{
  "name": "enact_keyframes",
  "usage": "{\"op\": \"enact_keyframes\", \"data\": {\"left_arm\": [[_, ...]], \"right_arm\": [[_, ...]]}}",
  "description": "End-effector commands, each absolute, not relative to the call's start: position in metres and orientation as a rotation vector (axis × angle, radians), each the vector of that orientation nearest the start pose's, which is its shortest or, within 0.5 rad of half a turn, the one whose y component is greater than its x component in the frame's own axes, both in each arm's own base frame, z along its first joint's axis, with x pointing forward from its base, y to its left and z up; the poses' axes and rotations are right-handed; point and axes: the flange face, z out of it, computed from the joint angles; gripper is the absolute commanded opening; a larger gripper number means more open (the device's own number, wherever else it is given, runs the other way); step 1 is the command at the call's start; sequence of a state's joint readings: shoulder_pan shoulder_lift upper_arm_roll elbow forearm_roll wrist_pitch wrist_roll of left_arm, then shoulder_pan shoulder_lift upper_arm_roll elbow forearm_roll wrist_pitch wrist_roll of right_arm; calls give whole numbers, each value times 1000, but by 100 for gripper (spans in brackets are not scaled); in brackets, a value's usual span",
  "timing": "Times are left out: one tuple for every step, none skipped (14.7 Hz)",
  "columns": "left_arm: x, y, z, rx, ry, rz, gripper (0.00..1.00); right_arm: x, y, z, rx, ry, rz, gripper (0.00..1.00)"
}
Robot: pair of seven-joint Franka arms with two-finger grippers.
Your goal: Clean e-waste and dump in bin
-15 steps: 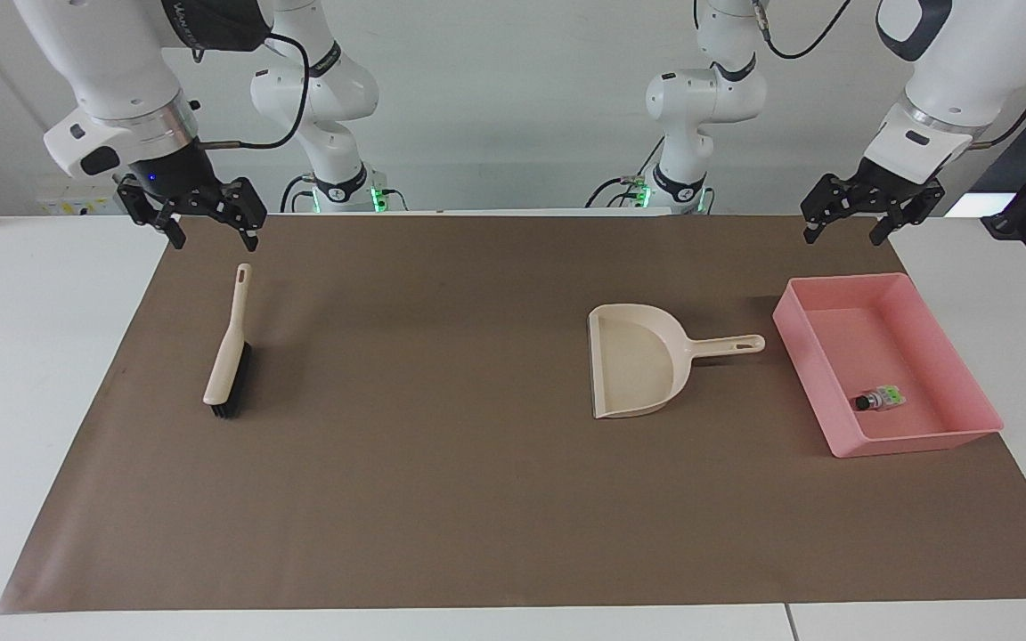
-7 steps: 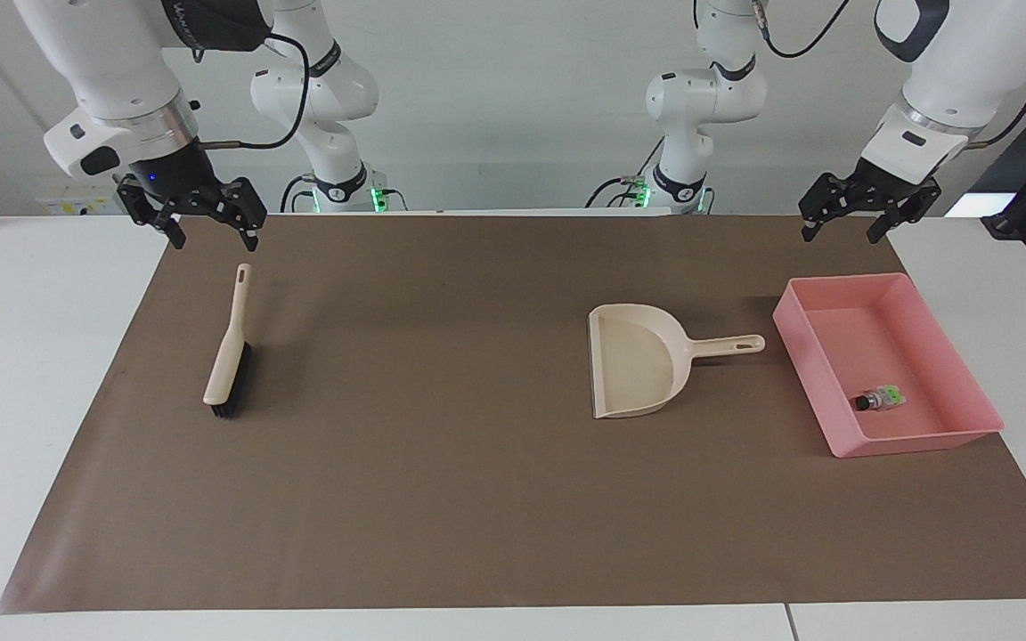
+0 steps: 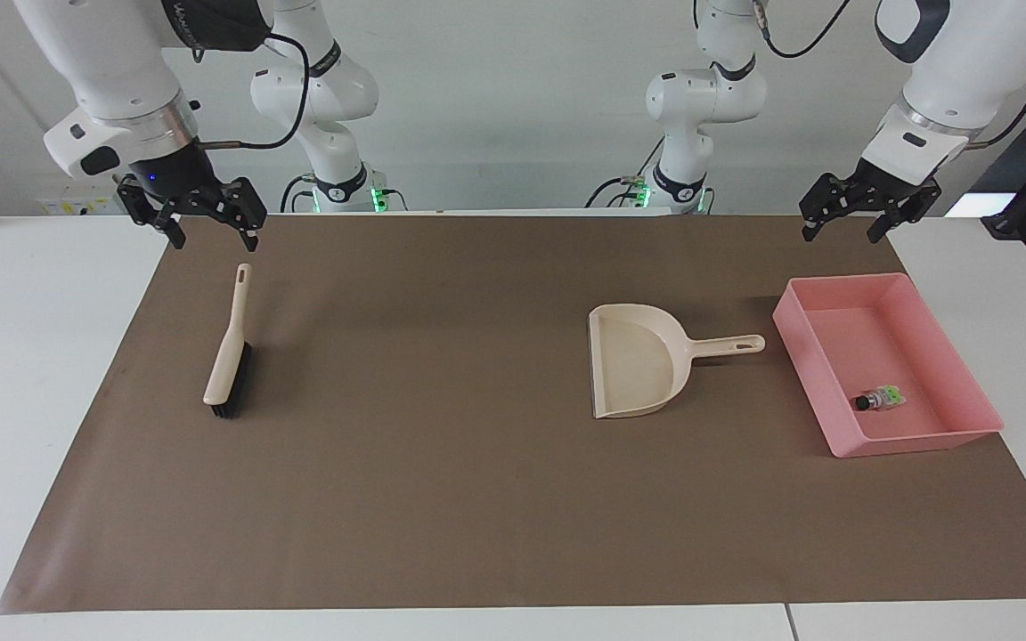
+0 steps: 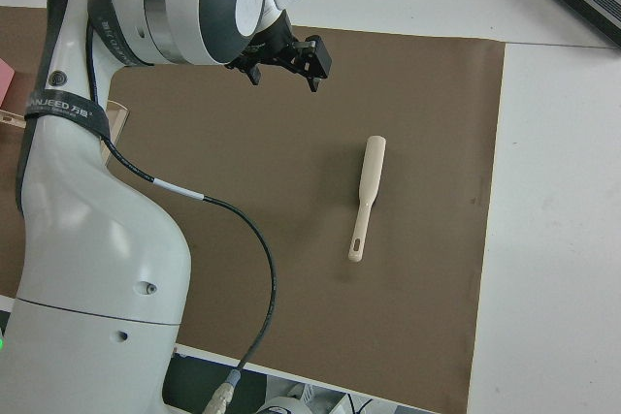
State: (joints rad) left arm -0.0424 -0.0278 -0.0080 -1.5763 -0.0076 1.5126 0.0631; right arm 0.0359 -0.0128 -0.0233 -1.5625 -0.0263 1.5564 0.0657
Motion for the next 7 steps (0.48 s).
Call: {"op": "enact_keyframes", "data": {"left_arm": [[530, -20, 635, -3128, 182, 63, 99], [531, -22, 635, -3128, 184, 60, 99], [530, -23, 635, -3128, 187, 60, 99], [530, -23, 635, -3128, 189, 60, 99], [530, -23, 635, -3128, 189, 63, 99], [530, -23, 635, -3128, 189, 63, 99], [530, -23, 635, -3128, 189, 63, 99]], "right_arm": [[547, 5, 637, -3158, 83, -20, 100], [547, 5, 637, -3158, 83, -20, 100], [547, 5, 637, -3158, 83, -20, 100], [546, 5, 638, -3158, 83, -23, 100], [547, 5, 637, -3158, 81, -20, 100], [546, 5, 638, -3158, 83, -23, 100], [546, 5, 638, -3158, 81, -23, 100]]}}
